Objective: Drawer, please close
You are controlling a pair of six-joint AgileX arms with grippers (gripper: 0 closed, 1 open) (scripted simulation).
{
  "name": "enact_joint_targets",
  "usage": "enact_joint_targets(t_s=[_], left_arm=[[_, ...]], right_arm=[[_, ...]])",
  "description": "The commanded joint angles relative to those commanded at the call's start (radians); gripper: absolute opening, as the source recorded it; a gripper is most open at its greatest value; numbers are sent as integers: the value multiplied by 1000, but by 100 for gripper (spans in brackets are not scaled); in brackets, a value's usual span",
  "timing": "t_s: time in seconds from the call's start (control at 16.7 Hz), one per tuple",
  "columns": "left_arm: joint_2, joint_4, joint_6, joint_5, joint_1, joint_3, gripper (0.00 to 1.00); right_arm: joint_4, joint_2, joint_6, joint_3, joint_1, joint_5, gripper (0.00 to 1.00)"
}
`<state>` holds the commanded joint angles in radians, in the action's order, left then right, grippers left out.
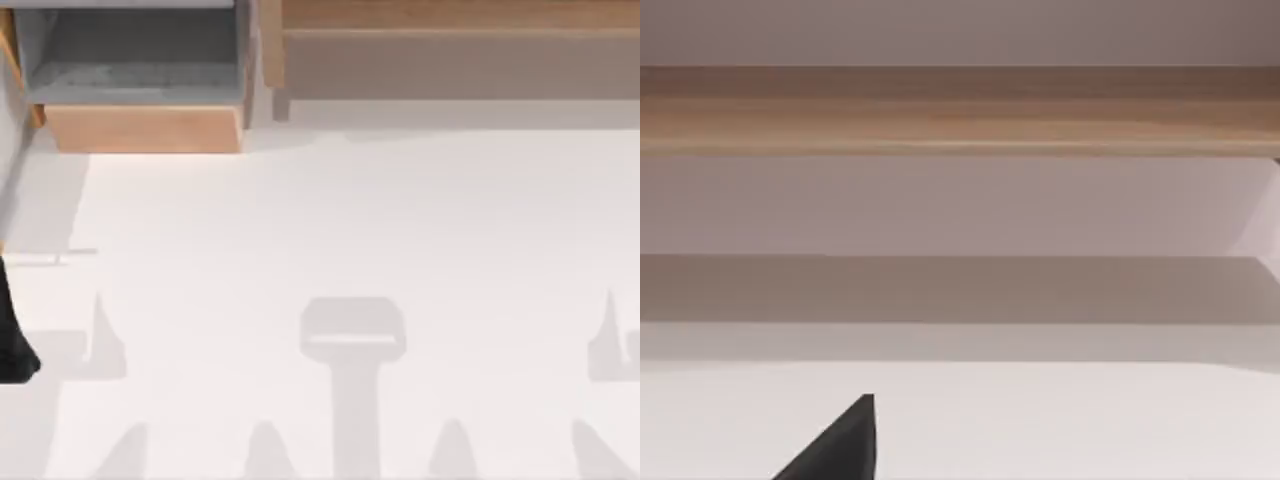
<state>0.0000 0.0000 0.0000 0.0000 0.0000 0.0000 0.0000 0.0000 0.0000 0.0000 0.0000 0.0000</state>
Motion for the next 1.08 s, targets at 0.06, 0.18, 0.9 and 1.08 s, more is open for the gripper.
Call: enact_joint_targets(t_s=[0.06,0.18,0.9,1.08], left_arm=[[0,0,0,0,0,0,100],[13,9,0,-9,-7,4,100],[676,475,8,-370,-373,225,100],[853,592,12,-460,-467,281,100]], right_arm=[[0,0,0,0,0,0,100],[0,0,0,0,0,0,100],[0,0,0,0,0,0,100],[0,0,0,0,0,0,100]])
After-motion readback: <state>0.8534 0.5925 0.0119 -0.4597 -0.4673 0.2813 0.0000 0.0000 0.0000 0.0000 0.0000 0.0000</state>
